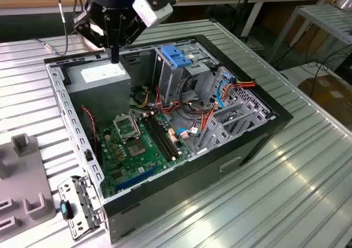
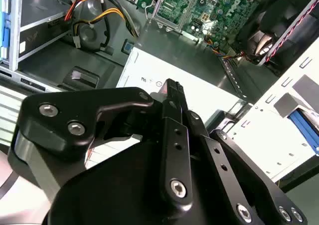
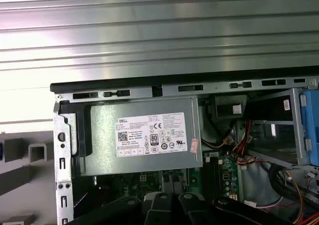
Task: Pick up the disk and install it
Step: 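Reach for the disk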
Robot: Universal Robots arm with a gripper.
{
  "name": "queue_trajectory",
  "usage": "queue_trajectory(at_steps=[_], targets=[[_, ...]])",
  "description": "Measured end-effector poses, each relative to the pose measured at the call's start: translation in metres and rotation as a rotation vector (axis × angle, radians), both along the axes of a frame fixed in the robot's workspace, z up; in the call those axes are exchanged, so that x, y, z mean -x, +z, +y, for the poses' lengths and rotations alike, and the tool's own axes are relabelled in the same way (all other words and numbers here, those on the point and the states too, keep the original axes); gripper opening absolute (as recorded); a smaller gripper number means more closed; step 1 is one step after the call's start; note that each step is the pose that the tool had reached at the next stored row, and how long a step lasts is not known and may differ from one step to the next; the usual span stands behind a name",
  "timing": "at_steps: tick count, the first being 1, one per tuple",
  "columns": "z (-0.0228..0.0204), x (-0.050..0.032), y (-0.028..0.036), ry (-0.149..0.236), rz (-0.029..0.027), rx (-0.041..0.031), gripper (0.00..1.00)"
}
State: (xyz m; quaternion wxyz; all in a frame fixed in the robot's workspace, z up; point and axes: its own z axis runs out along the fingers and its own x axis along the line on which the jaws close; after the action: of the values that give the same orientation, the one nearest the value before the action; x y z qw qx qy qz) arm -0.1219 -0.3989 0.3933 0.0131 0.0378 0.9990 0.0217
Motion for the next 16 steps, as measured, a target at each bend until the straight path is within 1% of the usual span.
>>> queue_trajectory(at_steps=[6, 16], targets=[[0.0, 0.0009, 0.0, 0.0, 0.0, 0.0, 0.11], [0.0, 0.0047, 0.0, 0.0, 0.0, 0.0, 0.11]])
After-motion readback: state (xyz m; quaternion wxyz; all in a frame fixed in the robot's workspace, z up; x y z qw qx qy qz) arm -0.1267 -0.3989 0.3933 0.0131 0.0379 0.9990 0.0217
